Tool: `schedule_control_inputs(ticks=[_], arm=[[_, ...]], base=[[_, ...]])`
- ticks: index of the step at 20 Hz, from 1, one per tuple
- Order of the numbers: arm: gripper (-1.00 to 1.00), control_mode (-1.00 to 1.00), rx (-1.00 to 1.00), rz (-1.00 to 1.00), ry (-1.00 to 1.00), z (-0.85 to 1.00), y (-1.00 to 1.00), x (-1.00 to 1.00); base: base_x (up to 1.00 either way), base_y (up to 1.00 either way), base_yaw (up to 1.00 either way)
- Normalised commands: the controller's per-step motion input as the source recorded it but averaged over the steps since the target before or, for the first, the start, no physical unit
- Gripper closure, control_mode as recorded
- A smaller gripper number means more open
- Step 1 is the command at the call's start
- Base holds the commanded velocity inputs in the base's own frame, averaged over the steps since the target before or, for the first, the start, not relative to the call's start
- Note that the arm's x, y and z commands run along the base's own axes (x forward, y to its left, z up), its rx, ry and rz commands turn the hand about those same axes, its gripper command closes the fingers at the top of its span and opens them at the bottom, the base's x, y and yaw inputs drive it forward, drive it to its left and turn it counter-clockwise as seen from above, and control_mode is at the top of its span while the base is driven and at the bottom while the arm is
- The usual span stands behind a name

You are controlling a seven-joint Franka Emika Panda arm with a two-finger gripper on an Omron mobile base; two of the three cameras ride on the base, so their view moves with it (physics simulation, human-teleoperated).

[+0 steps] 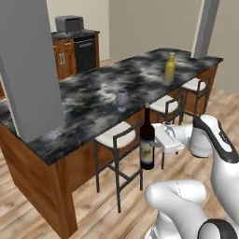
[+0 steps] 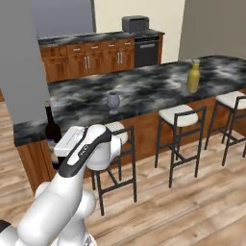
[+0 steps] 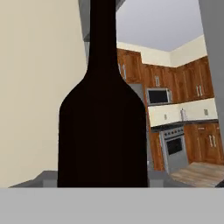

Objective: There is a wine glass and glass cup on the dining counter. Place the wine bottle next to the wine glass and the juice bottle next to the glass cup.

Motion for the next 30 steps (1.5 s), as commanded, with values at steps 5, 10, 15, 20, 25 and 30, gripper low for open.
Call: schedule_control_inputs(ticks=[5,10,15,20,25,30], arm=[[1.0,1.0,0.0,0.0,0.0,0.0,0.0,0.0],[1.0,1.0,0.0,0.0,0.0,0.0,0.0,0.0],[1.0,1.0,0.0,0.0,0.0,0.0,0.0,0.0],[1.0,1.0,0.0,0.0,0.0,0.0,0.0,0.0],[1.0,1.0,0.0,0.0,0.0,0.0,0.0,0.0],[1.0,1.0,0.0,0.0,0.0,0.0,0.0,0.0]], base=[[0.37,-0.29,0.49],[0.39,-0.39,0.32],[0.33,-0.39,0.35],[0.19,-0.4,0.39],[0.13,-0.44,0.35],[0.24,-0.53,0.2]])
